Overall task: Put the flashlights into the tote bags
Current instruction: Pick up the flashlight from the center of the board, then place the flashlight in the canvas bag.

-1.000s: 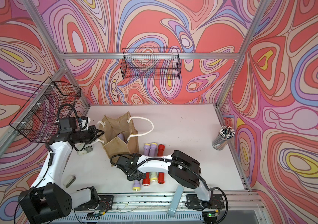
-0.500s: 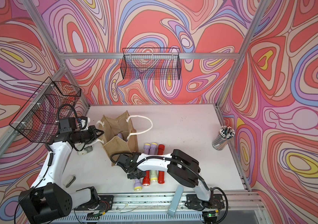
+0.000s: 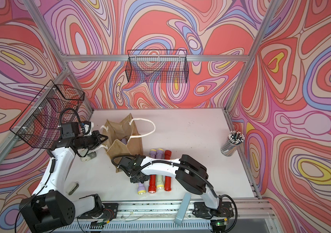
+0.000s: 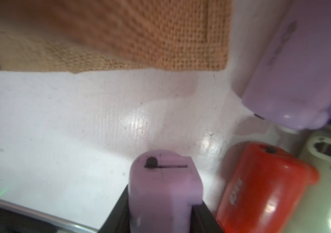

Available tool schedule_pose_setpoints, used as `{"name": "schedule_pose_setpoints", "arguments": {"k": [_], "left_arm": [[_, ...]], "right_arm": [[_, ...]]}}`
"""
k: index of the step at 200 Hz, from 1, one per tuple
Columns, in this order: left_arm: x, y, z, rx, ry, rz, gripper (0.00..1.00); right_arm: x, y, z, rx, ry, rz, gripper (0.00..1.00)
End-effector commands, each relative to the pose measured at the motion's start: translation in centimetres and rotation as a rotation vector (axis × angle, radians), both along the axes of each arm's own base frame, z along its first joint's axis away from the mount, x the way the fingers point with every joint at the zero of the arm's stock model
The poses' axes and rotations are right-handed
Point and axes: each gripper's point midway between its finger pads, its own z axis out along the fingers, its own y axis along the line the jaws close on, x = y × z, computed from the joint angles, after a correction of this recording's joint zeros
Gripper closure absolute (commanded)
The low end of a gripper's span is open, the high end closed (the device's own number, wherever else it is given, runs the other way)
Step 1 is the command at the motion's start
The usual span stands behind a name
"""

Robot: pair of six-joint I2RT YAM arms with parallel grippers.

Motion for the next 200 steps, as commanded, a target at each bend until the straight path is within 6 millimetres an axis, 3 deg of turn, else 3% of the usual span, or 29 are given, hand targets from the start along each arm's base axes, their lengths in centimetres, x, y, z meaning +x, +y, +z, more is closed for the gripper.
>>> {"name": "schedule_pose_setpoints", "arguments": {"k": [1,25,29,69,89,109,157,172,200], "left_arm": [[-0.3,0.1,0.9,0.014,-0.019,0.0,1.0],[-0.3,0.2,0.9,0.019,-0.023,0.005,1.0],[-0.2,0.3,1.0,0.02,-0.024,0.006,1.0],[-0.2,0.3,0.8,0.016,-0.02,0.006,1.0],[-0.1,0.5,0.6,0.032,-0.016,0.01,1.0],[0.0,0.3,0.3,0.024,-0.009,-0.003,1.0],[0.1,-1.3,1.5,-0.052,-0.072,-0.079,1.0],[0.0,-1.9,2.1,-0.077,-0.097,-0.115,1.0],[-0.1,-2.6,2.7,-0.094,-0.127,-0.157,1.0]], "right_arm": [[1.3,-0.9,6.0,0.079,-0.107,-0.037,0.93],[1.7,-3.9,8.5,0.064,-0.18,-0.103,0.93],[1.9,-4.6,9.8,0.081,-0.2,-0.119,0.93],[2.9,-11.5,15.3,0.052,-0.383,-0.264,0.97],[4.4,-15.3,18.5,0.023,-0.486,-0.332,0.98],[6.3,-17.2,21.1,0.051,-0.562,-0.358,0.98],[11.8,-17.7,27.3,0.14,-0.69,-0.329,0.98],[13.5,-16.5,29.2,0.15,-0.725,-0.287,0.99],[16.5,-12.2,31.7,0.194,-0.771,-0.177,1.0]]}}
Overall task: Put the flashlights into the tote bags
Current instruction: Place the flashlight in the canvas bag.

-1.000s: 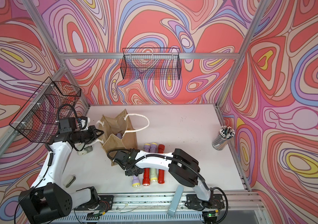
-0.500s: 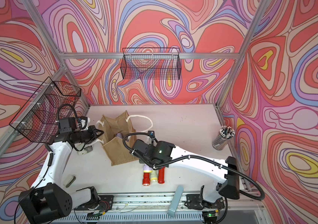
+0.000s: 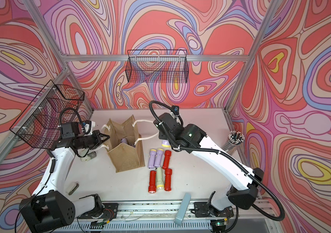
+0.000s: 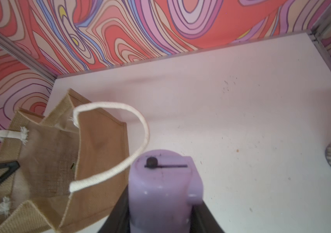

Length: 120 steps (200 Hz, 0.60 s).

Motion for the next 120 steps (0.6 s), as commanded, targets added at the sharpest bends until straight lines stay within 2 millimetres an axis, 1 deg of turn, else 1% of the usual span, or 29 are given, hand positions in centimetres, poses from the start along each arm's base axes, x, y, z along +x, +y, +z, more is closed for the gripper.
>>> {"name": "schedule_pose_setpoints", "arguments": {"k": [1,10,16,24,29,34,38,39,50,65,74,91,120], "left_arm": [[0.2,-1.1,1.6,-0.027,-0.088,-0.08,1.0],[0.1,-1.2,1.5,-0.019,-0.088,-0.087,1.0],[0.0,-1.3,1.6,-0.014,-0.094,-0.095,1.0],[-0.1,-1.5,1.7,-0.006,-0.099,-0.107,1.0],[-0.2,-1.6,1.7,-0.001,-0.099,-0.112,1.0],[-0.2,-1.6,1.6,0.004,-0.096,-0.114,1.0],[-0.3,-1.7,1.6,0.008,-0.095,-0.118,1.0],[-0.3,-1.7,1.6,0.009,-0.095,-0.118,1.0],[-0.4,-1.9,1.4,0.016,-0.091,-0.127,1.0],[-0.4,-2.0,1.2,0.022,-0.084,-0.135,1.0],[-0.3,-2.0,1.1,0.025,-0.077,-0.138,1.0],[-0.3,-2.0,1.0,0.026,-0.071,-0.143,1.0],[-0.3,-2.2,0.8,0.033,-0.067,-0.152,1.0]], "right_arm": [[2.5,3.8,2.0,-0.037,-0.074,0.132,1.0],[3.2,5.4,2.9,-0.017,-0.092,0.18,1.0],[3.7,6.6,3.0,-0.008,-0.095,0.216,1.0],[4.1,8.0,4.0,0.021,-0.111,0.261,1.0],[4.8,9.2,3.4,0.02,-0.101,0.289,1.0],[5.0,9.9,4.0,0.033,-0.112,0.313,1.0],[5.2,10.9,3.8,0.038,-0.106,0.338,1.0],[5.2,11.0,4.0,0.044,-0.11,0.342,1.0],[5.8,12.9,4.2,0.067,-0.116,0.396,1.0],[6.0,15.6,4.3,0.119,-0.115,0.477,1.0],[6.2,17.1,4.0,0.145,-0.108,0.521,1.0],[6.2,19.3,3.3,0.189,-0.091,0.584,1.0],[6.1,21.6,1.8,0.249,-0.074,0.658,1.0]]}}
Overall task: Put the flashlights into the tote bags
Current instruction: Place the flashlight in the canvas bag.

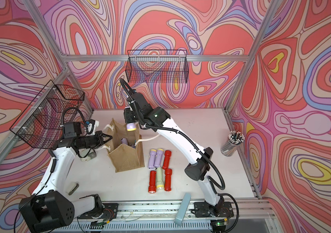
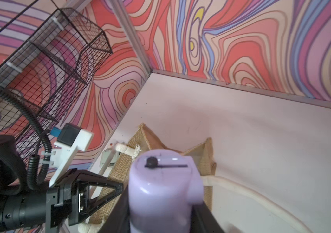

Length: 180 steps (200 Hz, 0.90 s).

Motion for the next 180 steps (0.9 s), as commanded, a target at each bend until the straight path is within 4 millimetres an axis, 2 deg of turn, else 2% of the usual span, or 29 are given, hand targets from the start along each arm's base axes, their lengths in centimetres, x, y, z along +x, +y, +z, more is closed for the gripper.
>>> {"name": "schedule_pose_setpoints", "arguments": {"k": [1,17,47,91,126,160,180], "left_arm": [[0.0,-0.6,0.8,0.003,-0.027,-0.046,1.0],[0.1,-0.5,0.6,0.006,-0.014,-0.039,1.0],[0.1,-0.6,0.6,0.001,-0.01,-0.039,1.0],[0.0,-0.5,1.0,0.006,-0.025,-0.029,1.0],[0.2,-0.6,1.3,-0.01,-0.033,-0.03,1.0],[0.4,-0.4,1.5,-0.007,-0.033,-0.009,1.0],[0.6,0.1,1.3,0.013,-0.016,0.017,1.0]], "right_arm": [[-0.9,2.4,1.2,0.102,-0.013,0.127,1.0],[-1.3,3.9,-0.1,0.126,0.02,0.186,1.0],[-1.4,6.2,-3.9,0.115,0.077,0.272,1.0],[-1.5,7.4,-8.9,0.075,0.129,0.326,1.0],[-2.5,6.4,-14.3,-0.063,0.196,0.346,1.0],[-3.7,4.4,-16.6,-0.199,0.21,0.32,1.0],[-3.7,2.3,-18.2,-0.29,0.24,0.242,1.0]]}}
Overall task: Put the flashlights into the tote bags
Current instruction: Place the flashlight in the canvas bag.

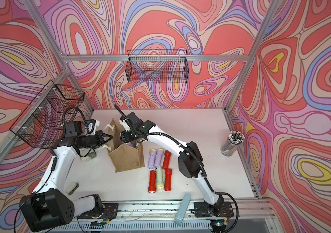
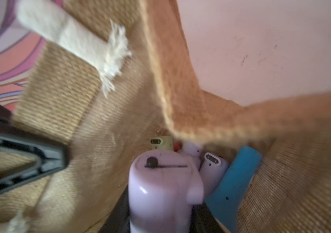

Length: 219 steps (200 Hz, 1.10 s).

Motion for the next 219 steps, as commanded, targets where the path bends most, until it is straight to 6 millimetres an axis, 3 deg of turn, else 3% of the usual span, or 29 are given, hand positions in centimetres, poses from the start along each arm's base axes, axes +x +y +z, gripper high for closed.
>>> {"name": "schedule_pose_setpoints", "arguments": {"k": [1,39,98,125,162,219], "left_arm": [[0.4,0.2,1.4,0.018,-0.028,0.014,1.0],[1.1,0.7,1.8,0.028,-0.031,0.035,1.0],[1.4,0.8,1.1,0.023,-0.003,0.037,1.0],[1.2,0.9,0.7,0.03,0.012,0.043,1.0],[1.1,0.7,0.2,0.015,0.034,0.035,1.0],[1.0,0.2,-0.1,-0.01,0.043,0.015,1.0]], "right_arm": [[-0.7,-2.7,-0.2,-0.123,-0.028,-0.046,1.0],[0.2,-7.7,-2.5,-0.302,0.018,-0.316,1.0],[-0.1,-9.4,-2.7,-0.318,0.042,-0.421,1.0],[0.2,-8.3,-3.3,-0.317,0.037,-0.372,1.0],[0.7,-4.8,-3.5,-0.204,0.07,-0.316,1.0],[0.6,-1.4,-6.2,-0.111,0.203,-0.301,1.0]]}}
